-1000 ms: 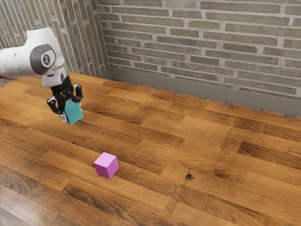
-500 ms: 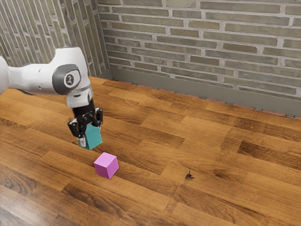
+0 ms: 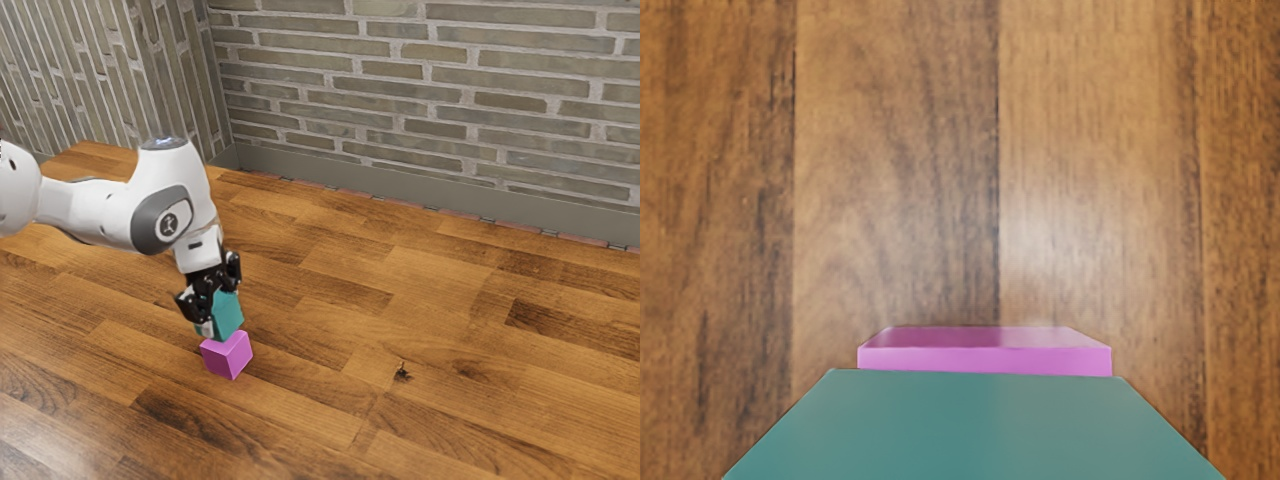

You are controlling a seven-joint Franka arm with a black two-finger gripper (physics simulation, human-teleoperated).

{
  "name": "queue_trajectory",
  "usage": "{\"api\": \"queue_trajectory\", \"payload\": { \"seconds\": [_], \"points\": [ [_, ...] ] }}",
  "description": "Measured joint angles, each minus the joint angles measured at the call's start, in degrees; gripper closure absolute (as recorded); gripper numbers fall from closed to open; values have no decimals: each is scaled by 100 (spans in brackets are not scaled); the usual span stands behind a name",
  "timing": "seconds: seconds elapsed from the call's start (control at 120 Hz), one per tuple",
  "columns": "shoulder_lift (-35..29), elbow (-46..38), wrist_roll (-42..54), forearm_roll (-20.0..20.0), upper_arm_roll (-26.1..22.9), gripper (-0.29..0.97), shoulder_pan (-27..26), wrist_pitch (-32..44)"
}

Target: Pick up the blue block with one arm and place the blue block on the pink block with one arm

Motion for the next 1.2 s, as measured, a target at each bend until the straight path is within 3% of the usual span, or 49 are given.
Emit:
{"api": "queue_trajectory", "payload": {
  "seconds": [0.417,0.742,0.833,0.942,1.033,1.108,1.2],
  "points": [
    [-157,-350,-431,25,-37,35,-21,331],
    [-116,-347,-581,28,-38,9,-8,371],
    [-509,-346,-612,22,-272,6,157,255],
    [-1284,-53,-650,-76,-595,4,129,-333],
    [-1408,1268,-769,-116,-629,2,0,-1634],
    [-1370,2422,-957,185,-336,2,-69,-2680],
    [-1279,3033,-1282,495,51,1,0,-3570]
  ]
}}
